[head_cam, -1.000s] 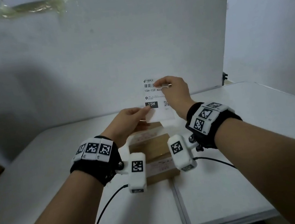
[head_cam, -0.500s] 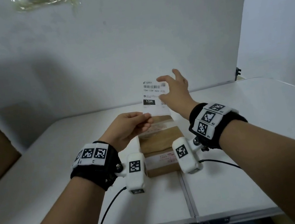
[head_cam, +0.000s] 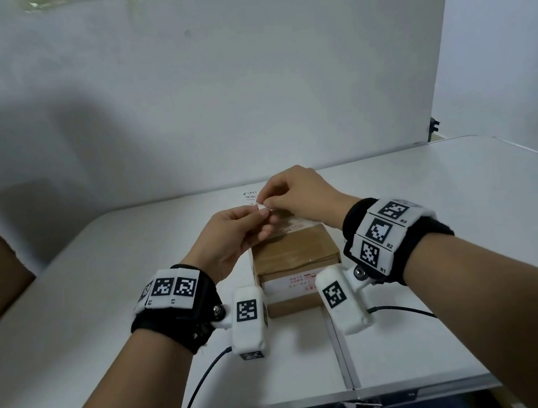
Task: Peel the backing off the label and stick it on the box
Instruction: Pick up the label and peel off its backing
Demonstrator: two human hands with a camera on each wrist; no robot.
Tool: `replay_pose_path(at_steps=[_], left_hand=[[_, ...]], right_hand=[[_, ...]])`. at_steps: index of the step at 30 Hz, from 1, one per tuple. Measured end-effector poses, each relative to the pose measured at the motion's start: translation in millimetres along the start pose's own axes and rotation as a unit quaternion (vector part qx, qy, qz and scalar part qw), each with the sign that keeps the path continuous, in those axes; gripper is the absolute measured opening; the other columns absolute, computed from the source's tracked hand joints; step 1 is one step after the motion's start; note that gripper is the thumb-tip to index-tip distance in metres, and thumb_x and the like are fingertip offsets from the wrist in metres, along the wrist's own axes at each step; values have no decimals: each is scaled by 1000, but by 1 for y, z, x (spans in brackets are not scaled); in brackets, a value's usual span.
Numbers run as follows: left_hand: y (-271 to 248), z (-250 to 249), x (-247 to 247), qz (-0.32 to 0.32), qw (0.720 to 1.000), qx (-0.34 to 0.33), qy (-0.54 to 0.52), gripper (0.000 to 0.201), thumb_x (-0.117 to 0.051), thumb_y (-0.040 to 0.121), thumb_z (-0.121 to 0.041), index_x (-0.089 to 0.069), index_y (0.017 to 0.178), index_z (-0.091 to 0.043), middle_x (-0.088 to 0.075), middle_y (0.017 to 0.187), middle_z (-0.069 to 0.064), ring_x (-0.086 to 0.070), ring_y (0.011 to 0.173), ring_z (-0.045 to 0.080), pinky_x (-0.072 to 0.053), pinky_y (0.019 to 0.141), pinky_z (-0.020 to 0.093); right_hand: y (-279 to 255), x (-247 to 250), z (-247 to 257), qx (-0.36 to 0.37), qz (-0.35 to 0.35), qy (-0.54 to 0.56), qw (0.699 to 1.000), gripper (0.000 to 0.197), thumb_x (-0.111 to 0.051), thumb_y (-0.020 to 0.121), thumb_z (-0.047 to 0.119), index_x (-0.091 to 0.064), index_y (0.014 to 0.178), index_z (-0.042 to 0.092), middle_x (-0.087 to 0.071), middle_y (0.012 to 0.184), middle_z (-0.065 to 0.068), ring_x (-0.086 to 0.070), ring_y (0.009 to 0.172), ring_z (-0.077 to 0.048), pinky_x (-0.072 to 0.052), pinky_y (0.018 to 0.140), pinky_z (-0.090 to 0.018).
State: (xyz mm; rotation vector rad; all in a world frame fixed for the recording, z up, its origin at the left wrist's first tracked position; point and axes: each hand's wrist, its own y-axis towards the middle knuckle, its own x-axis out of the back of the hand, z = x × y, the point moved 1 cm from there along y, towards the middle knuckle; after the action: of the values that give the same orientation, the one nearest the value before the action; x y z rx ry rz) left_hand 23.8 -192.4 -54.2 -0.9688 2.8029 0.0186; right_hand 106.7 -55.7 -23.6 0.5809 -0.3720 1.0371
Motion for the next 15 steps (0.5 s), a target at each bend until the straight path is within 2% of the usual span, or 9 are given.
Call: replay_pose_path(at_steps=[3,6,8,15], left_hand=[[2,2,3,-9,1000,-3,-3,29,-64,87,-10,-63,107,10,-64,87,14,-62,63,11,-56,83,22],[4,3,4,-22,1000,-8,-15,33,-66,86,-12,-61,110,10,-64,89,14,-62,63,11,-57,79,21],[4,4,4,-27,999,-16,-21,29,-65,86,-11,-63,108,7,-66,91,14,-62,64,11,-57,76,20],[3,5,4,-30,999,-27,1,16,-61,88,-7,-69,98,3,-72,81,8,-63,66,13,-57,76,21]], right_hand=[[0,-1,-1,4,1,-7,1000,15,-66,84,8,-77,92,14,-75,93,1,-67,87,-8,-45,70,-8],[-2,-1,-4,8,-5,-13,1000,16,-66,84,10,-78,94,13,-76,98,1,-66,95,-9,-45,77,-9],[-3,-3,-6,6,-7,-8,1000,16,-66,85,11,-77,97,13,-75,100,1,-66,97,-9,-45,78,-9],[-8,-4,-8,-1,-17,5,1000,17,-68,85,13,-77,100,13,-75,103,-1,-67,98,-10,-44,78,-9]])
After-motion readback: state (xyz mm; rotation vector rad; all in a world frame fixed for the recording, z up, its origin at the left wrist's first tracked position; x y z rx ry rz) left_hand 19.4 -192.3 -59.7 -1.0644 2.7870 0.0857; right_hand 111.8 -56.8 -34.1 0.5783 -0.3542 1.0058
